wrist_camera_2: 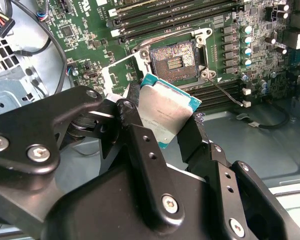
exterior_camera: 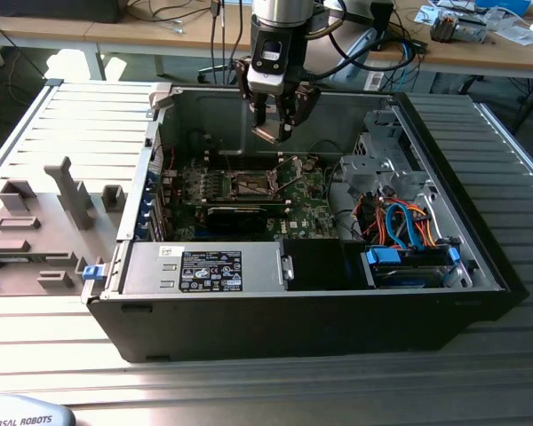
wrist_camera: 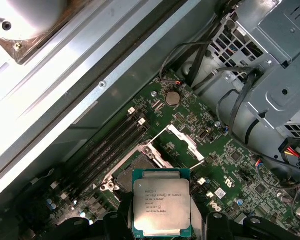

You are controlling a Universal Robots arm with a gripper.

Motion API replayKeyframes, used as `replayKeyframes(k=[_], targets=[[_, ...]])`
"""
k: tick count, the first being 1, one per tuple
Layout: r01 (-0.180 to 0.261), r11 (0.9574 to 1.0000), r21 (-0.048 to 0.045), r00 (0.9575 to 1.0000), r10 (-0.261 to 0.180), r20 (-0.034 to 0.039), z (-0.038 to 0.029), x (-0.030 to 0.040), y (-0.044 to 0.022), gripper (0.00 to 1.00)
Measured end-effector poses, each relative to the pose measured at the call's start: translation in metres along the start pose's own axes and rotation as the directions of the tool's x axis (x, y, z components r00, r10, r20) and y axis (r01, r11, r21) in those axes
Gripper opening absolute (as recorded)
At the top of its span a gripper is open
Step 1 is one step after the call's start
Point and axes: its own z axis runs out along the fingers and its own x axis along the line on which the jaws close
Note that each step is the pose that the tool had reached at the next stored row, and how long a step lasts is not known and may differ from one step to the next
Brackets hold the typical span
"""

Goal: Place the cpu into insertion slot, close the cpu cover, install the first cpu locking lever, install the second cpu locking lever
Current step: 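Place the cpu into insertion slot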

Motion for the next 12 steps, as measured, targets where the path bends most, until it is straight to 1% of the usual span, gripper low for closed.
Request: replayKeyframes(k=[12], targets=[[-0.007, 1.0, 0.0001, 1.0, 0.007, 0.0004, 0.0001, 0.0, 0.0, 0.54]])
